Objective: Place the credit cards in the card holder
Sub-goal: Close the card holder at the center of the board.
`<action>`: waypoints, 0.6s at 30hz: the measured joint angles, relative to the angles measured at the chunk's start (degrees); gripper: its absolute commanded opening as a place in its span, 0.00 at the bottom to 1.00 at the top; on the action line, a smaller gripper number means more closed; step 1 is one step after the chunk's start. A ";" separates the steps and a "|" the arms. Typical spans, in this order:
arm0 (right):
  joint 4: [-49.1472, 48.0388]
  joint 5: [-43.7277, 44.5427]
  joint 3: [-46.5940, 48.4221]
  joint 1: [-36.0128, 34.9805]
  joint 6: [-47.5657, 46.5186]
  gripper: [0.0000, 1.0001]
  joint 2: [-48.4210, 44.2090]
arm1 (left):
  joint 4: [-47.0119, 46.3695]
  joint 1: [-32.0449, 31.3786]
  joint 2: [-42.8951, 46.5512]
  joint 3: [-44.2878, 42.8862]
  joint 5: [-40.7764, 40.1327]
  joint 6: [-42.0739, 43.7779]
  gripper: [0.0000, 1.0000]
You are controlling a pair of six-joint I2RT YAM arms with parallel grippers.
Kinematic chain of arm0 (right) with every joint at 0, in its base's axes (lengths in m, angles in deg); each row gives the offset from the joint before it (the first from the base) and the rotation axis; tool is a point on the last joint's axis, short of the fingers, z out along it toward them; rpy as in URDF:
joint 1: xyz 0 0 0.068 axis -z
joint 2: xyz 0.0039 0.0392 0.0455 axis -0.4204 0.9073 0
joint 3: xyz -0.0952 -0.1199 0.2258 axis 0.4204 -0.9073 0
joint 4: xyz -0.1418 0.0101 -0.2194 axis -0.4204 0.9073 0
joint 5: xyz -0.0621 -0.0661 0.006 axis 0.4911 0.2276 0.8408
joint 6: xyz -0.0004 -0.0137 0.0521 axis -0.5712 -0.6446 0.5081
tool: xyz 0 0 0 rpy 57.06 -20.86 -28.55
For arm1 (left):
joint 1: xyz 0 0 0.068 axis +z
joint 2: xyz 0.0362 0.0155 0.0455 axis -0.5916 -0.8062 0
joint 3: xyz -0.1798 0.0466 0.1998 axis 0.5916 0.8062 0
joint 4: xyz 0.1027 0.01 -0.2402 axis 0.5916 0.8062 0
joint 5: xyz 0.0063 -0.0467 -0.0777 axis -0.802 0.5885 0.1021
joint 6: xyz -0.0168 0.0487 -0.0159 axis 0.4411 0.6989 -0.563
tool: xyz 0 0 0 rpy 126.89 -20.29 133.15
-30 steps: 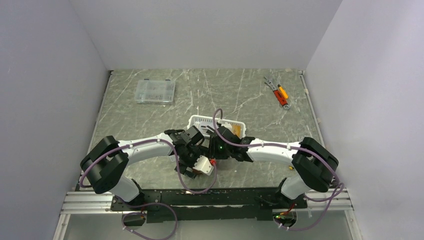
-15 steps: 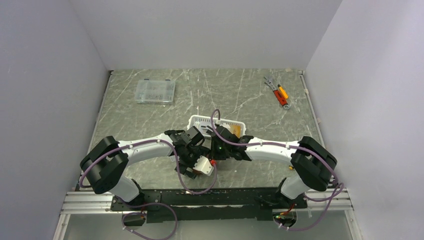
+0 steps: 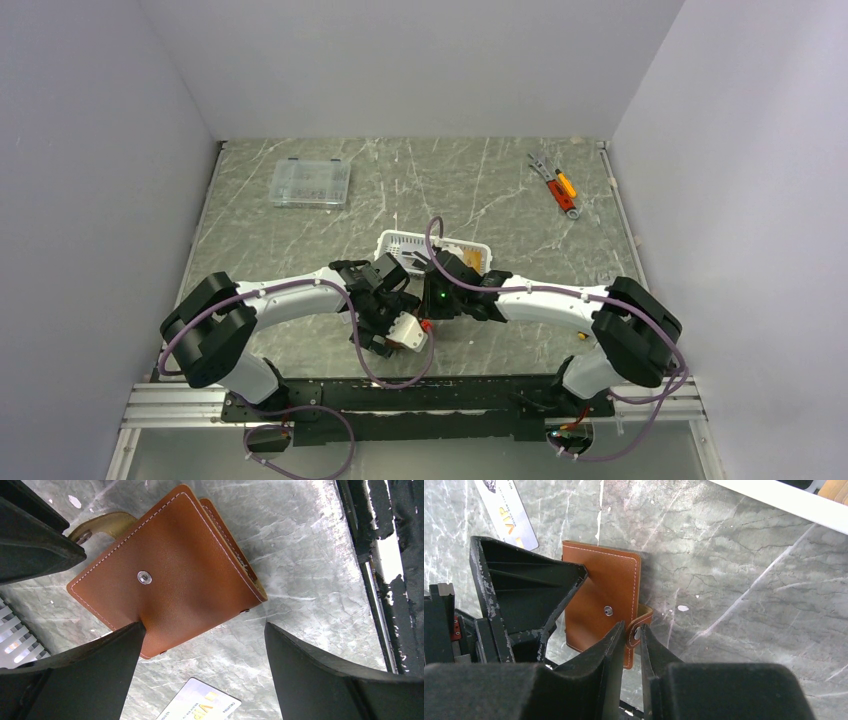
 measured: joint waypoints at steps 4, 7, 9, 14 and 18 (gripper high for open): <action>0.09 -0.02 0.00 0.00 0.04 0.16 -0.11 | -0.02 -0.07 0.00 0.00 -0.15 0.00 0.99; 0.09 -0.17 0.00 0.13 0.07 0.12 -0.11 | -0.02 -0.11 0.00 0.00 -0.20 0.00 0.99; 0.11 -0.22 0.00 0.24 0.09 0.03 -0.11 | 0.00 -0.11 0.00 0.00 -0.20 0.00 0.99; 0.37 -0.28 0.00 0.70 0.35 0.00 0.33 | 0.00 -0.11 0.00 0.00 -0.22 0.00 0.99; 0.37 -0.85 0.11 1.16 0.35 0.00 1.03 | -0.02 -0.11 0.00 0.00 -0.24 0.00 0.99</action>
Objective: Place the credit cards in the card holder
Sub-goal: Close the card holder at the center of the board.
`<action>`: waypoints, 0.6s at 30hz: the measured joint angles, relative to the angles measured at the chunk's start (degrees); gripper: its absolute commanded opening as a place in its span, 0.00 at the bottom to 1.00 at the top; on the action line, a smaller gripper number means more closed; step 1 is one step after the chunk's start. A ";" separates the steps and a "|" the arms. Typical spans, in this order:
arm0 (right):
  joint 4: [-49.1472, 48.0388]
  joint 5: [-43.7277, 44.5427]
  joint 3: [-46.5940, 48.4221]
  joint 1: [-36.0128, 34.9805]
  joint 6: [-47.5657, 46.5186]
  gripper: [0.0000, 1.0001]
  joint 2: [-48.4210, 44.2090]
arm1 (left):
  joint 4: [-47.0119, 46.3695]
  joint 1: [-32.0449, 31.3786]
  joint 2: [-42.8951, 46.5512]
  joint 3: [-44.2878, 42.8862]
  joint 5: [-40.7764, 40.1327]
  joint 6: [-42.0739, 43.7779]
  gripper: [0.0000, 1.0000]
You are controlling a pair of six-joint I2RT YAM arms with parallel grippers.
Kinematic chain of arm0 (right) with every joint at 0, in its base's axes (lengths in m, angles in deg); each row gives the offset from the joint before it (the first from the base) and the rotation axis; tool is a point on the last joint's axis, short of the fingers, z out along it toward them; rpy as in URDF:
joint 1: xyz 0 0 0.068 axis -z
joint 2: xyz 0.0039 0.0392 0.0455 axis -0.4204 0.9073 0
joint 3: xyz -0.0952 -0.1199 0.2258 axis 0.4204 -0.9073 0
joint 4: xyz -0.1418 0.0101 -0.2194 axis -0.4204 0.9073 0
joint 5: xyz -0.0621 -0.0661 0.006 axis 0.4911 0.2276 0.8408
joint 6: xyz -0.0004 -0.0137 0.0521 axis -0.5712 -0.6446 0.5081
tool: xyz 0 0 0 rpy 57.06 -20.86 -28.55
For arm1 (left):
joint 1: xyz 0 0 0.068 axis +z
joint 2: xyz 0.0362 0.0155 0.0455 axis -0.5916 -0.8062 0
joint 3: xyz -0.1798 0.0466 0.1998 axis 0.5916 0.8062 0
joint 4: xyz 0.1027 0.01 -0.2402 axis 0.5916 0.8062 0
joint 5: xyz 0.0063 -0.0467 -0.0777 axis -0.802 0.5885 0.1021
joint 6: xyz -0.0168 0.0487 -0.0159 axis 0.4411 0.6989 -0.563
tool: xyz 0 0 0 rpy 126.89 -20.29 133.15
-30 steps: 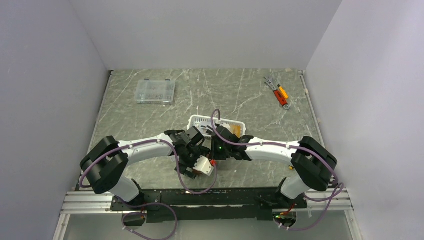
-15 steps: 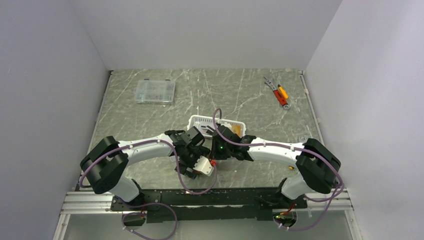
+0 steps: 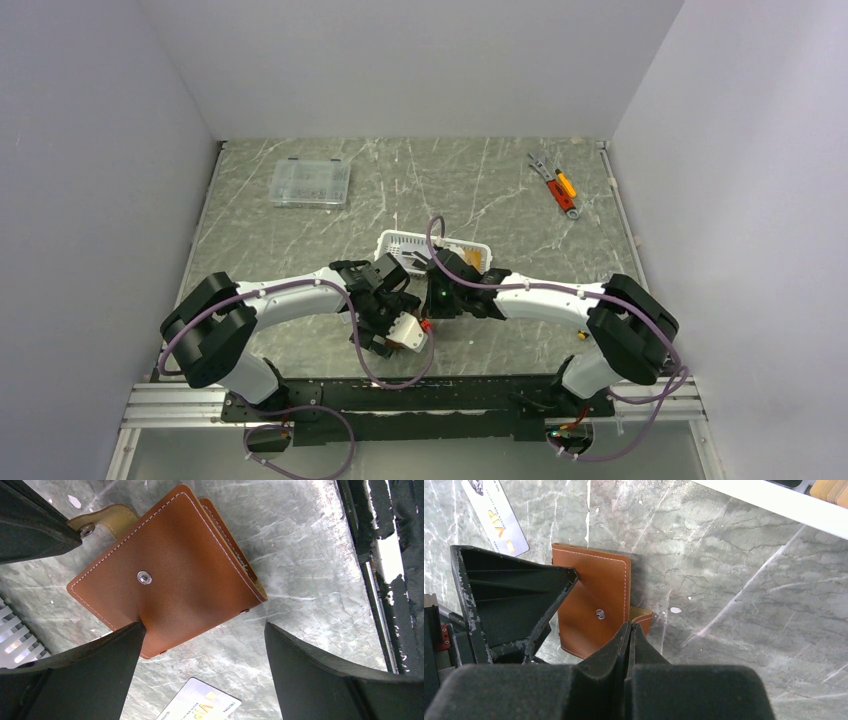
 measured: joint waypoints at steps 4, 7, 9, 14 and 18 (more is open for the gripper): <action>-0.57 -1.88 -0.11 0.63 0.39 0.00 0.04 | -0.04 -0.02 0.02 0.00 -0.09 -0.02 0.99; -3.37 -4.44 -1.20 1.22 1.36 0.00 -0.04 | -0.22 -0.20 0.07 0.11 -0.52 -0.07 0.99; -5.22 -6.21 -2.10 1.46 1.97 0.00 -0.07 | -0.26 -0.39 0.07 0.13 -0.90 -0.07 0.99; -9.18 -9.05 -4.35 1.77 3.26 0.00 -0.13 | -0.66 -0.76 0.11 0.28 -1.51 -0.37 0.99; -12.74 -11.45 -6.58 2.51 4.39 0.00 -0.46 | -1.49 -0.92 0.11 0.37 -2.27 -0.85 0.99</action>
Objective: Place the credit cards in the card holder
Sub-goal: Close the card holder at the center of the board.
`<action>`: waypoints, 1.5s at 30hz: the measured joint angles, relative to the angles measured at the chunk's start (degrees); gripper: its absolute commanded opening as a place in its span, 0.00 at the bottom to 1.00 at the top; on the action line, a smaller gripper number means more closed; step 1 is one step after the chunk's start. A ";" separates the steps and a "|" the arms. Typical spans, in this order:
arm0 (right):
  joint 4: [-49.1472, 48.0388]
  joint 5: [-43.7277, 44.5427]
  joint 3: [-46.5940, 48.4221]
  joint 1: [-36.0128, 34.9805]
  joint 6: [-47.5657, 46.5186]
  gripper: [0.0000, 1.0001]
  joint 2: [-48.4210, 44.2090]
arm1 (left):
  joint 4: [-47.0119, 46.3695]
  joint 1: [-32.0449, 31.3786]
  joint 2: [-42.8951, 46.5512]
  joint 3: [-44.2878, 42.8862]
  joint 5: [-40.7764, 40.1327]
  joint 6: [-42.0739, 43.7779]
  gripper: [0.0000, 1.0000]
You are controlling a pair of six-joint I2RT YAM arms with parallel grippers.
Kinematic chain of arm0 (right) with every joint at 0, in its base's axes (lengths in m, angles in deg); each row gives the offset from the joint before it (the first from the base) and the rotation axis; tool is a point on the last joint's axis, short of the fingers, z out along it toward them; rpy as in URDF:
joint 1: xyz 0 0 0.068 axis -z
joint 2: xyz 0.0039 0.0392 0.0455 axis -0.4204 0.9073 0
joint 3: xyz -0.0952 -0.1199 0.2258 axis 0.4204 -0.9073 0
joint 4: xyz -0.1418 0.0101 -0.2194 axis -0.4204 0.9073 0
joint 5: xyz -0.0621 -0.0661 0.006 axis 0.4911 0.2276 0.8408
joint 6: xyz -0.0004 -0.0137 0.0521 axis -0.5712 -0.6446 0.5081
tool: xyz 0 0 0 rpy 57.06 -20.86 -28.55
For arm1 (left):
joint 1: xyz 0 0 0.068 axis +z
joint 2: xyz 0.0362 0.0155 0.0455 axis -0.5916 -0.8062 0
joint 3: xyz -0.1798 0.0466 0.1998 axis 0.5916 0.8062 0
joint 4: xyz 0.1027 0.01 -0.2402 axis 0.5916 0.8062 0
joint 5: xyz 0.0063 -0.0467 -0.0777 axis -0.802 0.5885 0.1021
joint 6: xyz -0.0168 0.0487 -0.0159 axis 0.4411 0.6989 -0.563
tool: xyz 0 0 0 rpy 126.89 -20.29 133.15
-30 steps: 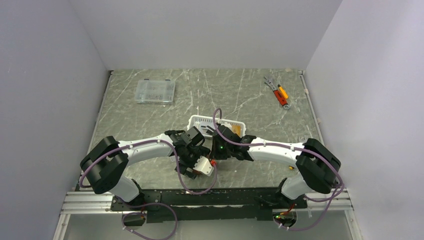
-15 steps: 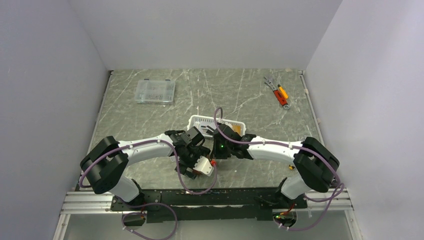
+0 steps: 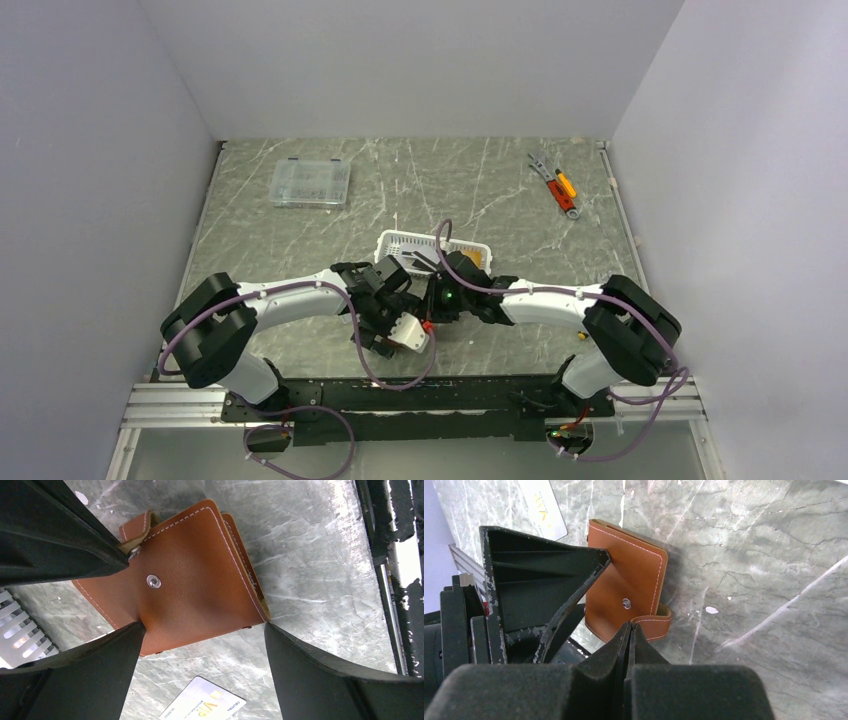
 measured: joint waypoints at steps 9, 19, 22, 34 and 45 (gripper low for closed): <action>-4.04 -4.37 -1.01 1.49 1.05 0.00 0.00 | -0.44 -0.24 -0.07 0.02 -0.63 -0.70 0.99; -8.04 -8.92 -1.84 2.69 2.84 0.00 3.17 | -0.48 -0.39 -0.07 0.00 -0.66 -1.62 0.99; -8.72 -9.73 -1.84 2.69 3.17 0.00 3.98 | -0.50 -0.44 -0.07 0.00 -0.63 -1.79 0.99; -10.14 -10.32 -1.81 2.84 3.98 0.00 5.27 | -0.13 -0.48 -0.13 -0.28 -0.26 -2.27 0.99; -9.60 -9.18 -0.63 2.82 4.39 0.00 6.64 | 0.00 -0.48 -0.13 -0.33 -0.17 -2.40 0.99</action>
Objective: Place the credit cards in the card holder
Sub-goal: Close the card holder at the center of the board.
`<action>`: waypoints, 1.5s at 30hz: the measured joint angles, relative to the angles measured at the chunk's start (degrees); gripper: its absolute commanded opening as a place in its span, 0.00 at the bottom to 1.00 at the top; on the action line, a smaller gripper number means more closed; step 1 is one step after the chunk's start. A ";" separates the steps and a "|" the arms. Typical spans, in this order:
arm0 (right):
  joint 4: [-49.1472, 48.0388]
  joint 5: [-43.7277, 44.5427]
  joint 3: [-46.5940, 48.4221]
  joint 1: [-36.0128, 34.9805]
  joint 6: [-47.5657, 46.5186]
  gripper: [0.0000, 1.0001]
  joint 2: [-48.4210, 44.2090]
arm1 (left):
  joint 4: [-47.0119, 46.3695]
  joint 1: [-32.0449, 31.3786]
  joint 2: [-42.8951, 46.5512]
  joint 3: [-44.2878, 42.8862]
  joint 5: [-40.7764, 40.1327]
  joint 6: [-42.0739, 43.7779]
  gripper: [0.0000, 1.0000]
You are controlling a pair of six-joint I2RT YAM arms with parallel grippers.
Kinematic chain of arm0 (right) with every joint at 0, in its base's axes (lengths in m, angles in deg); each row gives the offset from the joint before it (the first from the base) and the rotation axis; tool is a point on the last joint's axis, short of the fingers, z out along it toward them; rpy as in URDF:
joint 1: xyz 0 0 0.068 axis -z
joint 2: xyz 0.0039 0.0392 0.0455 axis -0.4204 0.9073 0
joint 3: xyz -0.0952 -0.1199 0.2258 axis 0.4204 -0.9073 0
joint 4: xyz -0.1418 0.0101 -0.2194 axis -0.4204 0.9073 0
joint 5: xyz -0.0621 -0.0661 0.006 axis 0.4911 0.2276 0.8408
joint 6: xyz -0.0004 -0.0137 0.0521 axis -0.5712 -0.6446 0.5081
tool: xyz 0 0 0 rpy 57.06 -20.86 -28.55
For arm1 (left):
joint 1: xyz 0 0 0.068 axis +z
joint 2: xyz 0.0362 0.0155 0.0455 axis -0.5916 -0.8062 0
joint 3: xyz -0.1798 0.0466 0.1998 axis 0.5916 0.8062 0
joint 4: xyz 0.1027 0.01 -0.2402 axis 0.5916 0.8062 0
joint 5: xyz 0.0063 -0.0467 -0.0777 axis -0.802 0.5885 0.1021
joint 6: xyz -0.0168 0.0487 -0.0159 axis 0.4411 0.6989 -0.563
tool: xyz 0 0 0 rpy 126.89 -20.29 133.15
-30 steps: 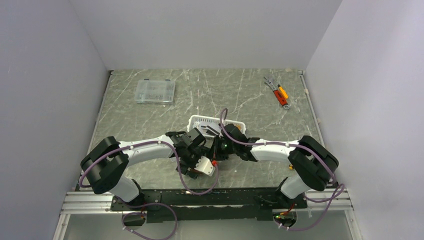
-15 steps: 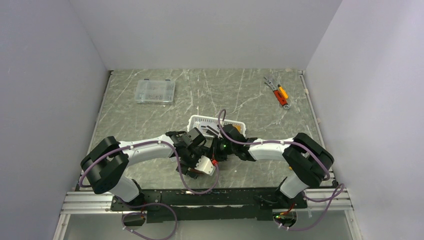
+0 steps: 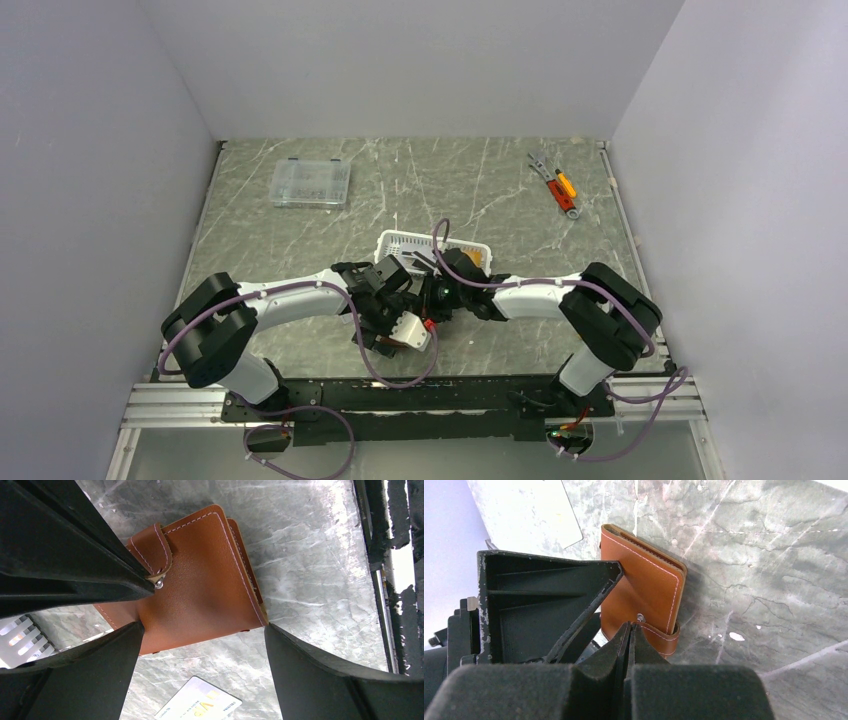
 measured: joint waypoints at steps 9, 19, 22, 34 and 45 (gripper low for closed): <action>6.34 7.26 2.95 -2.16 -0.02 0.00 -0.44 | 0.98 0.24 0.09 -0.44 0.76 -1.11 0.99; 11.17 13.92 5.27 -4.81 -0.02 0.00 -0.85 | 4.72 0.46 0.68 -1.46 1.84 -2.43 0.99; 12.87 15.96 6.32 -5.92 -0.09 0.00 -0.85 | 5.38 0.59 1.57 -1.38 2.01 -2.60 0.99; 18.16 23.19 9.16 -9.38 -0.22 0.00 -1.57 | 1.88 0.11 8.00 2.23 5.11 -1.44 0.94; 20.57 24.24 11.45 -9.53 0.20 0.00 -0.13 | -2.32 -1.40 11.19 9.62 5.38 4.79 0.68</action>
